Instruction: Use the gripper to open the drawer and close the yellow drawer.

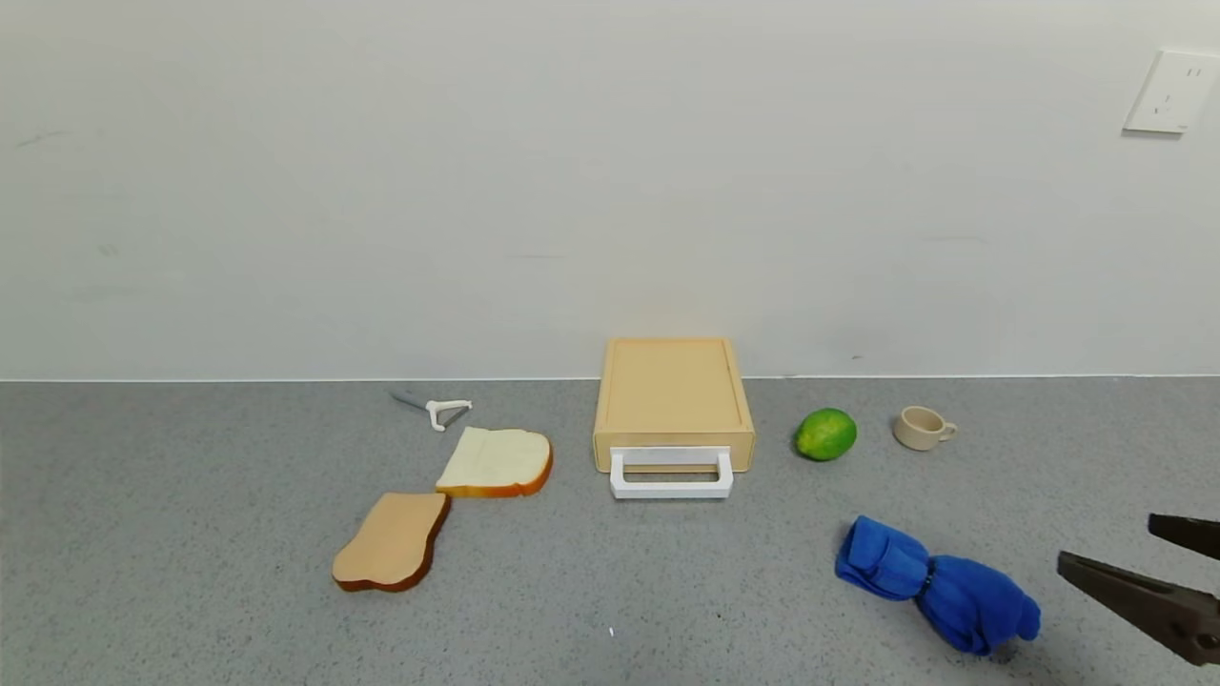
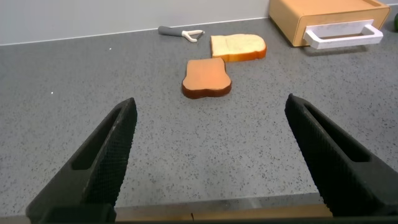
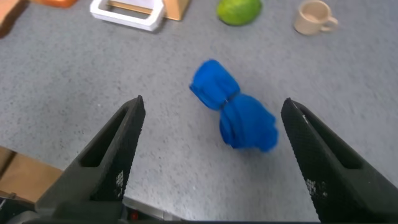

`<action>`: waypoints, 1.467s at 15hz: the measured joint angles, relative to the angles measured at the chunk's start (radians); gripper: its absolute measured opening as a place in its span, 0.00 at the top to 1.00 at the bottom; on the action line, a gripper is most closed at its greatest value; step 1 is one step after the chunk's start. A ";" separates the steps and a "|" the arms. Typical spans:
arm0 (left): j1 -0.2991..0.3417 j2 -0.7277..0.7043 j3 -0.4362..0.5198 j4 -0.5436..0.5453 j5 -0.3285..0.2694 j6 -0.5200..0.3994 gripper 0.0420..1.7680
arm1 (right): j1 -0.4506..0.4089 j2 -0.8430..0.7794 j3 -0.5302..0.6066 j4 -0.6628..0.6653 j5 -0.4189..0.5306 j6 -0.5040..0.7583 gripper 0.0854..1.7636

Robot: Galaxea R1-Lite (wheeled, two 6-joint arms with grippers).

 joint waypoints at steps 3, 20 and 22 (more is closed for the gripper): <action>0.000 0.000 0.000 0.000 0.000 0.000 0.03 | -0.071 -0.145 0.011 0.114 0.000 0.000 0.07; 0.000 0.000 0.000 0.000 0.000 0.000 0.03 | -0.283 -0.817 -0.203 0.757 -0.089 -0.069 0.04; 0.000 0.000 0.000 0.000 0.000 0.000 0.03 | -0.285 -0.877 -0.181 0.755 -0.075 -0.073 0.04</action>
